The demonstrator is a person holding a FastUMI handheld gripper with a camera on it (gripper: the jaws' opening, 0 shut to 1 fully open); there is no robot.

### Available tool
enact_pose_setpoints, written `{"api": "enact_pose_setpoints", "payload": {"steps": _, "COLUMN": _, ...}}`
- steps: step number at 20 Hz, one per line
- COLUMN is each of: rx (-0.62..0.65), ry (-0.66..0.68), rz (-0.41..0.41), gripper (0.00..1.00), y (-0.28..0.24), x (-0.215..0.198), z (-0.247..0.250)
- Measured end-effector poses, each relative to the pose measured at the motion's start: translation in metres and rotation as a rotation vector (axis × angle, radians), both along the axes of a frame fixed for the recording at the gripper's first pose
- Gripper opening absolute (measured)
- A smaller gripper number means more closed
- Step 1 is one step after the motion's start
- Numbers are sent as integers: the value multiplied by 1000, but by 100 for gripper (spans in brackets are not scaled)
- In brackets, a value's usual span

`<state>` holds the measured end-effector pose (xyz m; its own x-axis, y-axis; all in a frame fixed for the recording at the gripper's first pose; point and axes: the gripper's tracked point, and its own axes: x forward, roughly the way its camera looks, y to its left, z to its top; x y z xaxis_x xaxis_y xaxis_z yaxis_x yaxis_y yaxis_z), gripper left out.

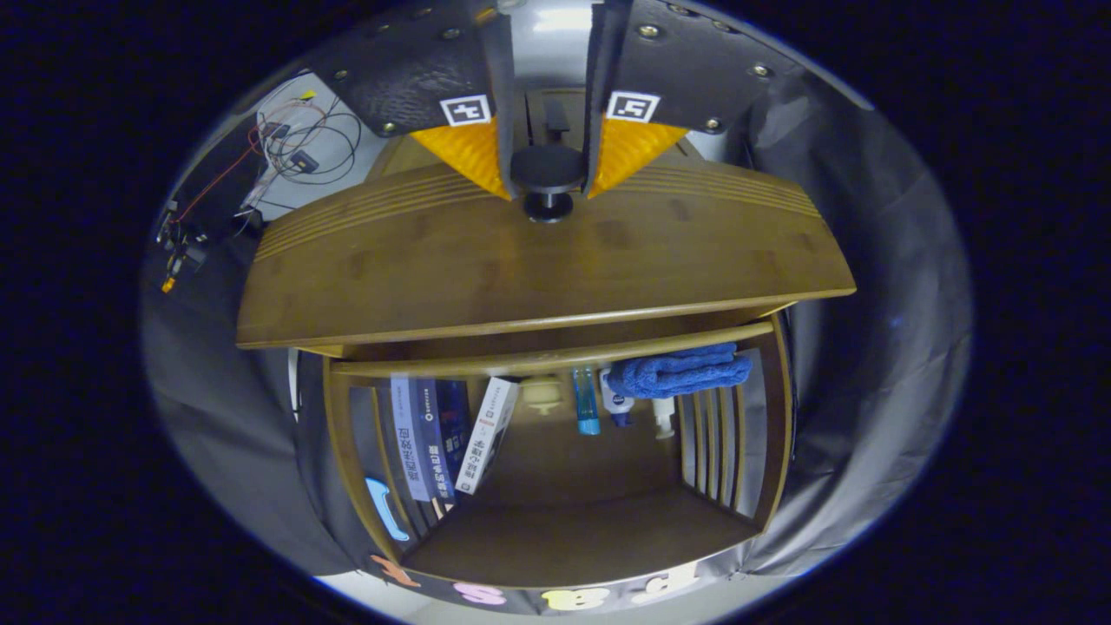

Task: Pull open the drawer, take out the items inside it, and place them on the countertop above the cabinet.

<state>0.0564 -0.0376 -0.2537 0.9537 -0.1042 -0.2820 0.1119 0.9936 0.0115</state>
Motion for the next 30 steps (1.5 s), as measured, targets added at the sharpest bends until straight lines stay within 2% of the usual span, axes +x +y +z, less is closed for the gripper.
{"api": "enact_pose_setpoints", "payload": {"steps": 11, "rx": 24, "ry": -5, "rz": -18, "gripper": 34, "y": 4, "x": -34, "z": -3}}
{"api": "enact_pose_setpoints", "payload": {"steps": 14, "rx": 29, "ry": -2, "rz": 2, "gripper": 41, "y": 6, "x": -35, "z": 1}}
{"api": "enact_pose_setpoints", "payload": {"steps": 17, "rx": 74, "ry": -115, "rz": -5, "gripper": 48, "y": 5, "x": -35, "z": 44}}
{"api": "enact_pose_setpoints", "payload": {"steps": 20, "rx": 75, "ry": -186, "rz": -58, "gripper": 53, "y": -7, "x": -38, "z": 87}}
{"api": "enact_pose_setpoints", "payload": {"steps": 25, "rx": 42, "ry": -212, "rz": -54, "gripper": 52, "y": -2, "x": -19, "z": 136}}
{"api": "enact_pose_setpoints", "payload": {"steps": 30, "rx": 1, "ry": -123, "rz": -13, "gripper": 52, "y": 16, "x": 25, "z": 141}}
